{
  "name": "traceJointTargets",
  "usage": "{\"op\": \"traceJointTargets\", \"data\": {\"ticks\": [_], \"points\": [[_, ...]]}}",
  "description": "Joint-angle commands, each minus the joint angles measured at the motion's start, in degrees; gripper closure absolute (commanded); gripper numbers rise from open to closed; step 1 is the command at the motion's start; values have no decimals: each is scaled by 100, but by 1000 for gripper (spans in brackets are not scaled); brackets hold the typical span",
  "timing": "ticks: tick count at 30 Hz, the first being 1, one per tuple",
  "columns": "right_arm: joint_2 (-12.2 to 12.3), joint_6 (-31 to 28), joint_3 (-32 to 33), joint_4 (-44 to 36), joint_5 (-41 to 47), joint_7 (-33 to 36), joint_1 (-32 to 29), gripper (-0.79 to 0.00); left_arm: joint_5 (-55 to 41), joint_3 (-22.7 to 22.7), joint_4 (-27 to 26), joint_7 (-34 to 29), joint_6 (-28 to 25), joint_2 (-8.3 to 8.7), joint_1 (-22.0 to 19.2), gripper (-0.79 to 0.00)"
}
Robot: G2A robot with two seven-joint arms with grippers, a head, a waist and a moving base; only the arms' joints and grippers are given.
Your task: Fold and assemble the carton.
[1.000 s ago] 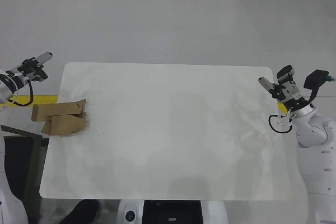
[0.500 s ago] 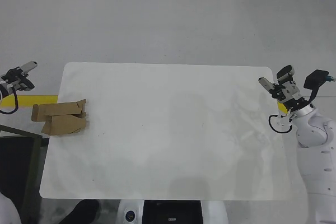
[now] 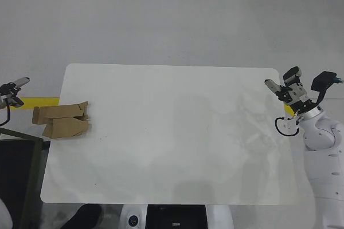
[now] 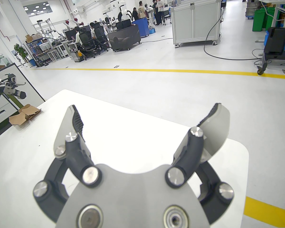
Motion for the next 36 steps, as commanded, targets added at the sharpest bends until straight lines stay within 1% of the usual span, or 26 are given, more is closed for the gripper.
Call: {"op": "traceJointTargets", "data": {"ticks": [1, 2, 4, 6, 9, 12, 15, 23, 24, 25, 26, 28, 30, 32, 34, 36], "points": [[0, 0, 0, 0, 0, 0, 0, -785, 212, 101, 239, -98, -52, 39, -82, -785], [0, 0, 0, 0, 0, 0, 0, -785, 410, 177, 294, -132, -104, 64, -116, -785], [0, 0, 0, 0, 0, 0, 0, -785, 404, 249, 503, -436, -220, 90, -237, -785], [0, 0, 0, 0, 0, 0, 0, -785, 584, 316, 672, -520, -322, 136, -318, -785], [0, 0, 0, 0, 0, 0, 0, -785, 700, 443, 922, -806, -584, 178, -431, -785], [0, 0, 0, 0, 0, 0, 0, -785, 764, 569, 1206, -1042, -734, 201, -531, -785], [0, 0, 0, 0, 0, 0, 0, -785, 784, 701, 1462, -1147, -804, 198, -633, -785], [0, 0, 0, 0, 0, 0, 0, -785, 645, 948, 1975, -1077, -911, 151, -845, -785], [0, 0, 0, 0, 0, 0, 0, -785, 642, 972, 2010, -1059, -927, 150, -865, -760], [0, 0, 0, 0, 0, 0, 0, -785, 637, 991, 2050, -1043, -919, 152, -886, -683], [0, 0, 0, 0, 0, 0, 0, -785, 600, 1000, 2107, -1035, -914, 151, -904, -576], [0, 0, 0, 0, 0, 0, 0, -785, 550, 1024, 2194, -1001, -972, 151, -920, -388], [0, 0, 0, 0, 0, 0, 0, -785, 563, 1070, 2239, -924, -1009, 151, -929, -265], [0, 0, 0, 0, 0, 0, 0, -785, 543, 1105, 2280, -892, -1016, 149, -953, -185], [0, 0, 0, 0, 0, 0, 0, -785, 519, 1139, 2316, -845, -1013, 144, -971, -74], [0, 0, 0, 0, 0, 0, 0, -785, 479, 1162, 2345, -805, -1015, 143, -990, -28]]}}
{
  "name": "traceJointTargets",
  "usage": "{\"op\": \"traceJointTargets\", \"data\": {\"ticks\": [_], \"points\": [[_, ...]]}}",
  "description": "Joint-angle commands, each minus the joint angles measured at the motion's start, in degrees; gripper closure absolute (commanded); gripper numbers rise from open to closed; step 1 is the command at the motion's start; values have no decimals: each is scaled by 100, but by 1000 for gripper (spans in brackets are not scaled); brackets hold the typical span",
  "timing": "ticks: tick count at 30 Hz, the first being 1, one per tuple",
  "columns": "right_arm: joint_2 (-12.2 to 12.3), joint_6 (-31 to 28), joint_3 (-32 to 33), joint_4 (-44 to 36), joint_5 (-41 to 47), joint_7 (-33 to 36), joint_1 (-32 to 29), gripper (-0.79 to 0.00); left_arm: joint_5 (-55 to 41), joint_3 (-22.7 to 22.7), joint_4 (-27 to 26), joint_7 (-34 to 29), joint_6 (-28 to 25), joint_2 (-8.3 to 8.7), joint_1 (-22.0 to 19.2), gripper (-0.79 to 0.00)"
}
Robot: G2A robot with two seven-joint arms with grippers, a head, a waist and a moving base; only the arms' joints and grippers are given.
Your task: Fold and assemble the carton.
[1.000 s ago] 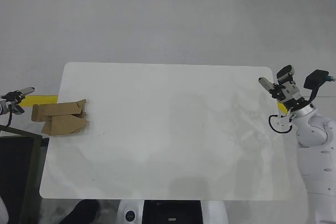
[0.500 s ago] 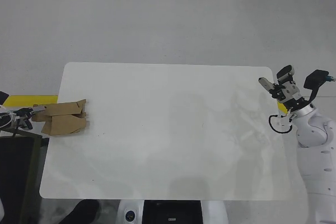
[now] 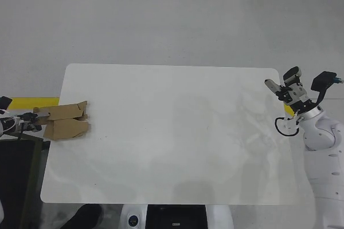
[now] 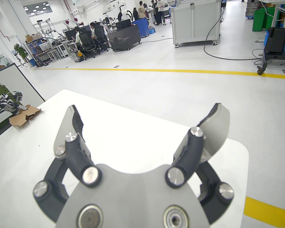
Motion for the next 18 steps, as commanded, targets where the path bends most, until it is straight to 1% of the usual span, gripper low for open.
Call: {"op": "traceJointTargets", "data": {"ticks": [1, 4, 9, 10, 11, 13, 15, 18], "points": [[0, 0, 0, 0, 0, 0, 0, -785, -54, 18, 26, 42, -3, -1, -21, 0], [0, 0, 0, 0, 0, 0, 0, -785, -223, -10, 15, 16, -43, 15, -98, 0], [0, 0, 0, 0, 0, 0, 0, -785, -627, -110, -78, -207, -213, 62, -222, 0], [0, 0, 0, 0, 0, 0, 0, -785, -735, -138, -108, -265, -246, 71, -249, -6], [0, 0, 0, 0, 0, 0, 0, -785, -837, -166, -140, -317, -260, 82, -275, -40], [0, 0, 0, 0, 0, 0, 0, -785, -1018, -204, -214, -442, -324, 98, -301, -34], [0, 0, 0, 0, 0, 0, 0, -785, -1226, -241, -296, -630, -408, 112, -318, -46], [0, 0, 0, 0, 0, 0, 0, -785, -1540, -264, -500, -763, -335, 126, -309, -55]]}}
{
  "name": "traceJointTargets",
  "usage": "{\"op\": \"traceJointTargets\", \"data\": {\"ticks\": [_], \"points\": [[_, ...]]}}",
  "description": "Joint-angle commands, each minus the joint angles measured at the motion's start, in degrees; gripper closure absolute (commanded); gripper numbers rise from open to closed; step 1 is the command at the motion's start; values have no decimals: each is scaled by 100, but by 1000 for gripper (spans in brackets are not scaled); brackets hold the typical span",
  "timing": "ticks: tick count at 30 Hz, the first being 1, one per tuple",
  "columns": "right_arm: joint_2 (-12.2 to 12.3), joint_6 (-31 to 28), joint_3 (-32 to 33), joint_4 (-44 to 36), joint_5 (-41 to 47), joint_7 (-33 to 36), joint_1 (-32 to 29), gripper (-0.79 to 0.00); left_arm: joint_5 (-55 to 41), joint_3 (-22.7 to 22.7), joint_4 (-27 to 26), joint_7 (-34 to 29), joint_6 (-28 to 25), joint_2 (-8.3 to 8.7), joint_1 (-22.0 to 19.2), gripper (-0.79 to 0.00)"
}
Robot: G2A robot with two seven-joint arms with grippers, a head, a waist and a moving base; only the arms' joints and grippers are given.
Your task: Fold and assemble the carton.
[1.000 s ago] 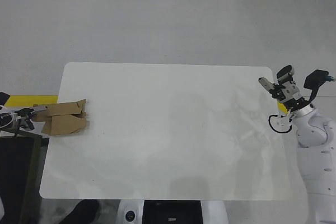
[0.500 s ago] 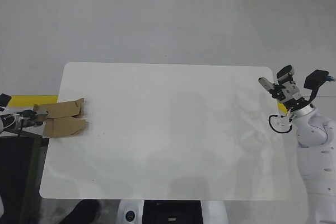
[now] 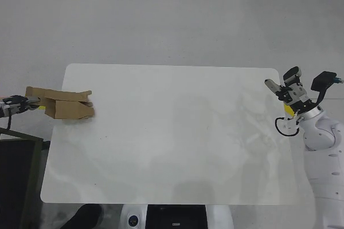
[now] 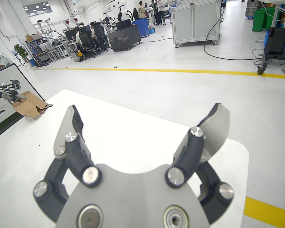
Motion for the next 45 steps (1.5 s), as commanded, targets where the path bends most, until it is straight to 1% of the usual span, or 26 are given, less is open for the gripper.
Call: {"op": "traceJointTargets", "data": {"ticks": [1, 2, 8, 12, 16, 20, 24, 29, 31, 34, 38, 41, 45], "points": [[0, 0, 0, 0, 0, 0, 0, -785, -243, 2, -190, -73, 89, 6, 33, -46], [0, 0, 0, 0, 0, 0, 0, -785, -362, 9, -298, -103, 118, 8, 66, 0], [0, 0, 0, 0, 0, 0, 0, -785, -1246, 75, -1074, -358, 373, 7, 373, 0], [0, 0, 0, 0, 0, 0, 0, -785, -1790, 196, -1796, -513, 529, -1, 704, 0], [0, 0, 0, 0, 0, 0, 0, -785, -2352, 362, -2511, -657, 673, -48, 972, 0], [0, 0, 0, 0, 0, 0, 0, -785, -2678, 590, -3208, -554, 725, -109, 1052, 0], [0, 0, 0, 0, 0, 0, 0, -785, -2892, 866, -3648, -310, 968, -171, 842, 0], [0, 0, 0, 0, 0, 0, 0, -785, -2951, 1459, -3934, -150, 1073, -291, 421, 0], [0, 0, 0, 0, 0, 0, 0, -785, -2912, 1753, -4035, 20, 1074, -361, 245, 0], [0, 0, 0, 0, 0, 0, 0, -785, -3144, 2222, -4170, 154, 1200, -497, -1, 0], [0, 0, 0, 0, 0, 0, 0, -785, -3263, 2849, -4329, 135, 1174, -671, -289, 0], [0, 0, 0, 0, 0, 0, 0, -785, -3357, 3238, -4426, 157, 1137, -790, -433, 0], [0, 0, 0, 0, 0, 0, 0, -785, -3538, 3603, -4593, 137, 1109, -908, -497, 0]]}}
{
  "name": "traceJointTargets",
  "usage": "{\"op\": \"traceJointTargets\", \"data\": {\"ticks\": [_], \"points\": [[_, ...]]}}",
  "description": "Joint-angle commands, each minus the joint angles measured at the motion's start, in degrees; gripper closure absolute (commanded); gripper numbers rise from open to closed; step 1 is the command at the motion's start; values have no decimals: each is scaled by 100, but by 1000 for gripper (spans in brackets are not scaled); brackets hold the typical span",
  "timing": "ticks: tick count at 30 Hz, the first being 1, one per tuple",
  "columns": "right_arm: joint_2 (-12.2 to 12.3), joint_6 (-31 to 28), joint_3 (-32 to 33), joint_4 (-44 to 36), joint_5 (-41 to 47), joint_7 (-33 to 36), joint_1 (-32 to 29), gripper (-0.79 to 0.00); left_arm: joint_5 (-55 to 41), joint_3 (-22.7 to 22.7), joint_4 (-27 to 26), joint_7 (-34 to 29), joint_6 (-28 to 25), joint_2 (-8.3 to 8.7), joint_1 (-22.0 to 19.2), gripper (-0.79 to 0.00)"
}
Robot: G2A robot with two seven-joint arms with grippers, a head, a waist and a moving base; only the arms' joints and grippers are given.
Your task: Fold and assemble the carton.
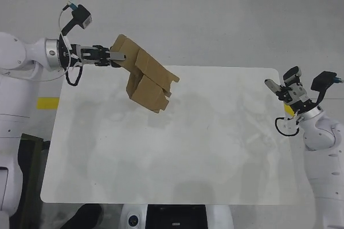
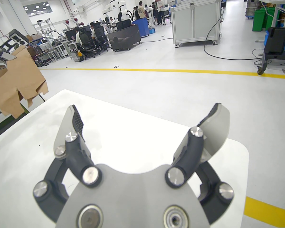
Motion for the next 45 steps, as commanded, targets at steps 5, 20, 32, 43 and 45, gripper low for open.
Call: {"op": "traceJointTargets", "data": {"ticks": [5, 20, 32, 43, 45], "points": [[0, 0, 0, 0, 0, 0, 0, -785, -164, 361, -272, 31, -24, -102, 131, 0], [0, 0, 0, 0, 0, 0, 0, -785, 4, 577, -1179, 48, -17, -106, 683, 0], [0, 0, 0, 0, 0, 0, 0, -785, 205, 572, -1384, 171, -131, -101, 783, 0], [0, 0, 0, 0, 0, 0, 0, -785, 205, 572, -1384, 171, -131, -101, 783, 0], [0, 0, 0, 0, 0, 0, 0, -785, 205, 572, -1384, 171, -131, -101, 783, 0]]}}
